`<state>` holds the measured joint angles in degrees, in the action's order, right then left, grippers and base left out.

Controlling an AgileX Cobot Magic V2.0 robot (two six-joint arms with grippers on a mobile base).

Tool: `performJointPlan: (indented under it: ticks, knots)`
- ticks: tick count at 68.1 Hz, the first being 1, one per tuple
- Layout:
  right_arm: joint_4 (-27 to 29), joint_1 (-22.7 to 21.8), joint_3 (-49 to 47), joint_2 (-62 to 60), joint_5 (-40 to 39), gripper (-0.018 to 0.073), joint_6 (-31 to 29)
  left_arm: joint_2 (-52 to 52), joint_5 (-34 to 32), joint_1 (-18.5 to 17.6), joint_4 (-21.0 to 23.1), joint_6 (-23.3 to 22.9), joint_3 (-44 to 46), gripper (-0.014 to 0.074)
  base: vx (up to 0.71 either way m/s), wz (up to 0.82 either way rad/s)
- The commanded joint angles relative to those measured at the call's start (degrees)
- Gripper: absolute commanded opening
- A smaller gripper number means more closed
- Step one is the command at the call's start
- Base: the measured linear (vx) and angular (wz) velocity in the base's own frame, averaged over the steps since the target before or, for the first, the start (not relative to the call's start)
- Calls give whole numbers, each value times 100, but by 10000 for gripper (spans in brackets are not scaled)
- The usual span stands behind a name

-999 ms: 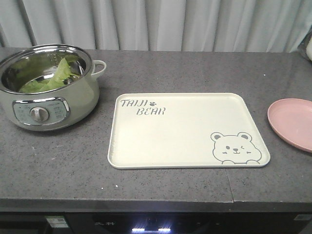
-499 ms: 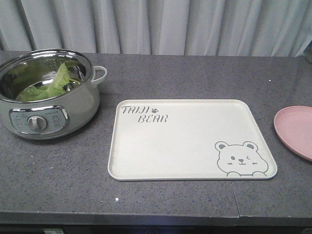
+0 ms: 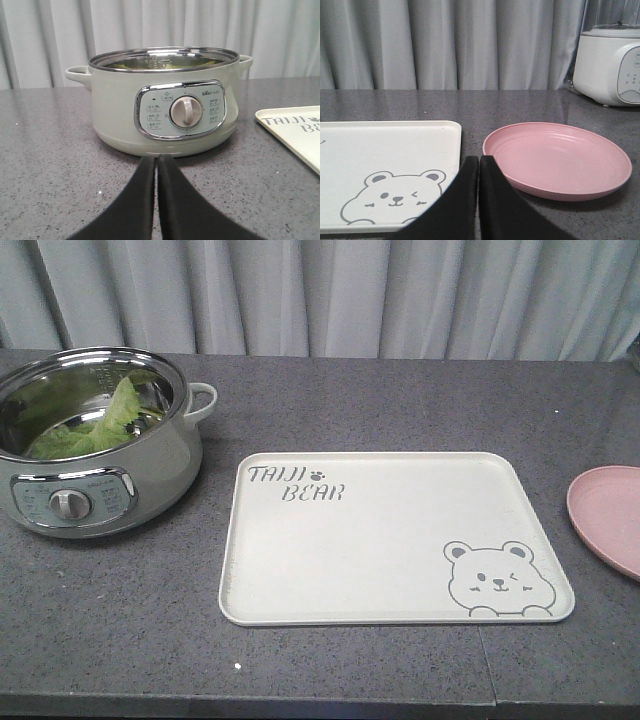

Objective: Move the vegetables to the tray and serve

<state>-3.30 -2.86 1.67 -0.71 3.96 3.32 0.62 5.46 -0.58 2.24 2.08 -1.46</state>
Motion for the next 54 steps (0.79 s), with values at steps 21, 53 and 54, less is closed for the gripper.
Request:
performJointPlan:
  ticks: [21, 53, 54]
  knots:
    - [-48, 14, 82, -29, -442, -6, -42, 88, -433, 24, 20, -5, -144, -6, 0, 0]
    - [-48, 14, 82, -29, -442, -6, -42, 88, -433, 24, 20, -5, -144, -6, 0, 0]
    - [-48, 14, 82, -29, -442, -6, -42, 88, -433, 24, 20, -5, -144, -6, 0, 0]
